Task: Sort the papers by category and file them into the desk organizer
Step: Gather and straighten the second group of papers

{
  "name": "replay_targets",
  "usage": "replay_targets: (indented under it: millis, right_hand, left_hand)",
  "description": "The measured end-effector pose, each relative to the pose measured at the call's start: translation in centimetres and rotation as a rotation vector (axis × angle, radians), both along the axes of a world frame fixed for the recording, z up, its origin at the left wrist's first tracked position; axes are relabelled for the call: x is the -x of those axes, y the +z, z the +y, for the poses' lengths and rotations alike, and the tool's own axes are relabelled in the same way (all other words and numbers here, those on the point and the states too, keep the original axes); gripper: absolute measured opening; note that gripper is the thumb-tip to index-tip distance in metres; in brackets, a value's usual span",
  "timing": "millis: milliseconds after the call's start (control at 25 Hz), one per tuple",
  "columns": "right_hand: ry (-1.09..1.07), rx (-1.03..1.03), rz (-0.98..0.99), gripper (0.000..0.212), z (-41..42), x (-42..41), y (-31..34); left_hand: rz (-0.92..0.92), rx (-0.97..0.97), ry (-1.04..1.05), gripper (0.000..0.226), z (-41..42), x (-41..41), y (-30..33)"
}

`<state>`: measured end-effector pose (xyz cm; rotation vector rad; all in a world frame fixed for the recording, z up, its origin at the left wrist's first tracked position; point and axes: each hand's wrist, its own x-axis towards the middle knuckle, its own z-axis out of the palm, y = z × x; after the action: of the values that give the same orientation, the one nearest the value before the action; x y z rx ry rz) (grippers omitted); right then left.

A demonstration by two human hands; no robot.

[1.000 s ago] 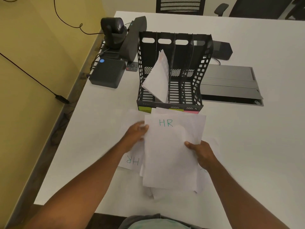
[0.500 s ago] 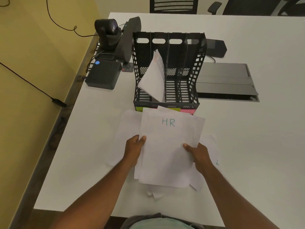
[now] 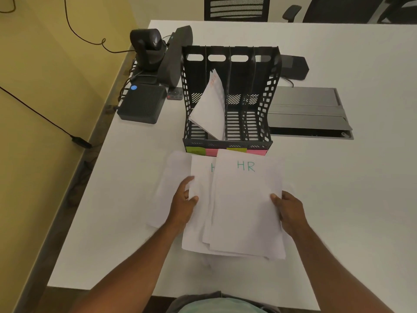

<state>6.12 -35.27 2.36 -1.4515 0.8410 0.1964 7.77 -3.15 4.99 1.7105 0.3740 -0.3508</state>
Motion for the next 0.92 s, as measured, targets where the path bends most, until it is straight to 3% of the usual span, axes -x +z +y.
replay_targets:
  millis: [160,280,400,520,640,720,840,920]
  right_hand:
    - [0.095,0.093,-0.006,0.017,2.6,-0.1,-0.4]
    - [0.168,0.117,0.002,0.012,3.5,0.0,-0.4]
    - [0.067,0.257,0.001,0.025,2.5,-0.1,-0.3]
    - [-0.084,0.160,-0.022,0.017,0.2,0.2,-0.1]
    - [0.037,0.027,-0.008,0.016,0.5,0.3,0.0]
    - [0.126,-0.018,0.048,0.017,2.2,0.6,-0.1]
    - [0.196,-0.084,0.059,0.036,5.0,1.4,-0.3]
    - [0.224,0.054,0.014,0.052,6.8,2.0,-0.1]
  left_hand:
    - [0.048,0.011,-0.034,0.028,-0.4,0.4,-0.3]
    - [0.076,0.026,0.005,0.023,-0.4,0.5,-0.7]
    - [0.041,-0.019,0.011,0.045,0.4,0.4,-0.8]
    - [0.043,-0.029,0.008,0.067,1.3,0.4,-0.7]
    - [0.108,-0.001,-0.015,0.080,1.2,0.4,-1.0]
    - [0.205,0.118,0.039,0.085,0.5,0.5,-1.0]
    - [0.292,0.215,0.133,0.062,0.2,0.8,-1.1]
    - [0.284,0.259,0.142,0.044,0.8,0.8,-1.2]
